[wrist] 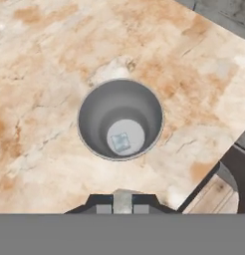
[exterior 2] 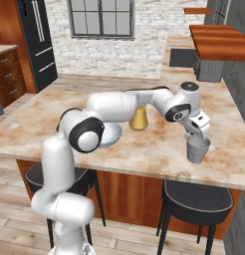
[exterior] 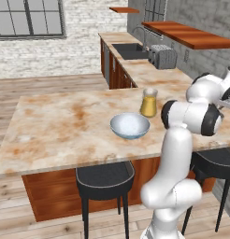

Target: There are two ice cubes in the ice bowl. Place both ice cubes in the glass cup.

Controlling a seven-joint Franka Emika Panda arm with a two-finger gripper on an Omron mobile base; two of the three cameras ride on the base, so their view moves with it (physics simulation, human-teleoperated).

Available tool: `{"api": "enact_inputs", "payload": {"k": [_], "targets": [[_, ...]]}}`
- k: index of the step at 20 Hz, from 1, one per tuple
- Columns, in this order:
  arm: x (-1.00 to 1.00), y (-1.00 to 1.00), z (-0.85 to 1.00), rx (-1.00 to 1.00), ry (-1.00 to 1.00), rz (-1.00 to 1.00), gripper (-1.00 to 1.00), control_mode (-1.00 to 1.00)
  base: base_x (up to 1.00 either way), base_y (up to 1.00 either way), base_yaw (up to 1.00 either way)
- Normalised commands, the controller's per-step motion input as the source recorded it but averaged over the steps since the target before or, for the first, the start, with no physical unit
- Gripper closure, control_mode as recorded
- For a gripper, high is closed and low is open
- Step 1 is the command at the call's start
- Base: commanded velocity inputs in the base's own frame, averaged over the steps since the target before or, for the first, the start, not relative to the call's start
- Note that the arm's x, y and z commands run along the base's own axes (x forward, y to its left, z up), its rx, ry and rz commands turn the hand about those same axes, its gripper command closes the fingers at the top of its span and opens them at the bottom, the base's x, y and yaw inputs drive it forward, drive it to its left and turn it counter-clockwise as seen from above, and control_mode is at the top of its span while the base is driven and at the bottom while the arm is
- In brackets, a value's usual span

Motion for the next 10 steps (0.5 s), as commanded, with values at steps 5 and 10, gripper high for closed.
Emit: {"api": "enact_inputs", "payload": {"k": [5, 10], "targets": [[0.17, -0.38, -0.15, 0.00, 0.00, 0.00, 1.00, -1.00, 0.00, 0.00, 0.00], [0.35, -0.10, -0.29, 0.00, 0.00, 0.00, -1.00, -1.00, 0.00, 0.00, 0.00]]}}
